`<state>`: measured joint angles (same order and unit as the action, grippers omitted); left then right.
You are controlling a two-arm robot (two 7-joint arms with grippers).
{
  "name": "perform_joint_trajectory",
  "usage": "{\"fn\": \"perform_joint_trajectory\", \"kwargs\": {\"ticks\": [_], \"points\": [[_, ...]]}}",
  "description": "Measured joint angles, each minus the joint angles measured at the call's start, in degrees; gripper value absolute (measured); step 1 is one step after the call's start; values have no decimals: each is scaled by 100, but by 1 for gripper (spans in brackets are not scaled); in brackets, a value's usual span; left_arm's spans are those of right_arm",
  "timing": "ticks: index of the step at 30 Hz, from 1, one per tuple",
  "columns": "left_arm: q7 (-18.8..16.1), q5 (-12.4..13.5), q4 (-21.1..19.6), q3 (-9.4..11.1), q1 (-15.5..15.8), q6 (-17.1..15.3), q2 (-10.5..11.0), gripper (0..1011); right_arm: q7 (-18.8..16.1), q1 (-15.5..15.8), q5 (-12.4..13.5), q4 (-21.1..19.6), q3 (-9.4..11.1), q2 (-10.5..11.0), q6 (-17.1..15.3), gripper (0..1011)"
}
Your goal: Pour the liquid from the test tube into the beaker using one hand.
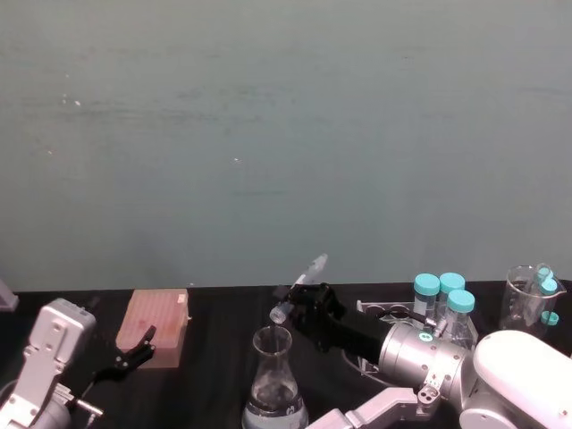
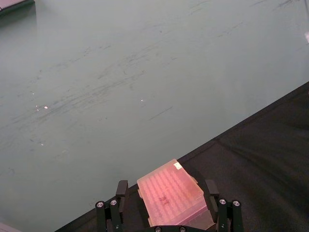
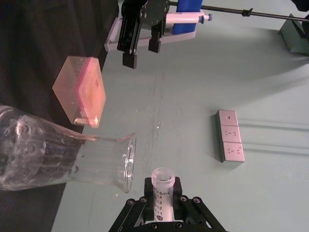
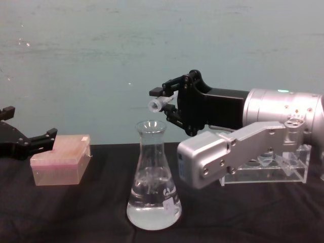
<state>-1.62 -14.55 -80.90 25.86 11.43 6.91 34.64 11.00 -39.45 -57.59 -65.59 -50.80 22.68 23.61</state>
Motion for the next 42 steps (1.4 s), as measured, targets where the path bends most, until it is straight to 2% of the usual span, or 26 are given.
{"fn": "perform_joint_trajectory", "kwargs": {"ticks": [4, 6, 7, 9, 10, 13, 15, 18, 19, 21, 22, 25, 26, 32, 35, 37, 42], "points": [[0, 0, 0, 0, 0, 0, 0, 1000, -182, 52, 246, -100, 56, 48, 135, 205], [0, 0, 0, 0, 0, 0, 0, 1000, -357, 117, 525, -185, 158, 66, 213, 204], [0, 0, 0, 0, 0, 0, 0, 1000, -357, 117, 525, -185, 158, 66, 213, 204], [0, 0, 0, 0, 0, 0, 0, 1000, -580, 225, 907, -299, 320, 73, 268, 205], [0, 0, 0, 0, 0, 0, 0, 1000, -742, 309, 1236, -406, 454, 75, 282, 204], [0, 0, 0, 0, 0, 0, 0, 1000, -1053, 463, 1804, -583, 681, 76, 277, 204], [0, 0, 0, 0, 0, 0, 0, 1000, -1445, 671, 2570, -841, 985, 65, 164, 204], [0, 0, 0, 0, 0, 0, 0, 1000, -1737, 858, 3215, -1054, 1262, 32, -17, 205], [0, 0, 0, 0, 0, 0, 0, 1000, -1972, 986, 3784, -1188, 1460, -9, -210, 204], [0, 0, 0, 0, 0, 0, 0, 1000, -2137, 1115, 4235, -1300, 1656, -57, -395, 205], [0, 0, 0, 0, 0, 0, 0, 1000, -2270, 1210, 4600, -1379, 1810, -97, -572, 204], [0, 0, 0, 0, 0, 0, 0, 1000, -2466, 1361, 5165, -1477, 2058, -168, -897, 204], [0, 0, 0, 0, 0, 0, 0, 1000, -2550, 1455, 5455, -1536, 2216, -218, -1112, 204], [0, 0, 0, 0, 0, 0, 0, 1000, -2670, 1735, 6244, -1605, 2717, -412, -1924, 205], [0, 0, 0, 0, 0, 0, 0, 1000, -2686, 1815, 6480, -1575, 2921, -499, -2246, 204], [0, 0, 0, 0, 0, 0, 0, 1000, -2691, 1829, 6524, -1563, 2958, -516, -2309, 204], [0, 0, 0, 0, 0, 0, 0, 1000, -2755, 1873, 6694, -1407, 3196, -602, -2493, 204]]}}
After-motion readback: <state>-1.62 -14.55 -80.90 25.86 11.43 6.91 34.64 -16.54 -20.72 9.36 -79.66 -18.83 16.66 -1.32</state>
